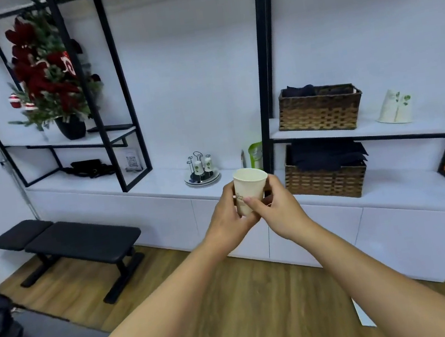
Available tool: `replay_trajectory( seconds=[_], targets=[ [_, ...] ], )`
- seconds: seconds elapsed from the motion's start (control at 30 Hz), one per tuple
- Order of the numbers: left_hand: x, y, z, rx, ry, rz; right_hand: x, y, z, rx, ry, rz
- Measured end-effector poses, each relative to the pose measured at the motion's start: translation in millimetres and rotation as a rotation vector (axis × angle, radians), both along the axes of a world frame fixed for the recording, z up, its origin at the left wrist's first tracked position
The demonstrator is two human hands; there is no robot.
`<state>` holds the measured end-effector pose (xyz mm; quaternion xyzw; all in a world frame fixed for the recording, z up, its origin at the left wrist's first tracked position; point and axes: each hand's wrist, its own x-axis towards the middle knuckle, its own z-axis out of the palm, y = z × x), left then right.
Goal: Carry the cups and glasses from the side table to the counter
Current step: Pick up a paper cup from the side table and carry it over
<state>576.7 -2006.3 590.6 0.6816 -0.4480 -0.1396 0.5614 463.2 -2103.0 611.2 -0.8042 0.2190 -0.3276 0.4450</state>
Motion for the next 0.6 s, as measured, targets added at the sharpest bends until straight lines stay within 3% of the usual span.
replay_trajectory(
  seconds=[0.27, 0.6],
  targets=[
    [48.8, -143.8, 9.4, -0.003, 0.016, 0.138, 68.6, -159.7, 10.0, -0.028, 0.049, 0.132],
    [156.7, -231.3, 3.2, 0.011, -0.009, 0.305, 186.0, -269.5, 4.5, 0.001, 0.068, 0.338]
  ],
)
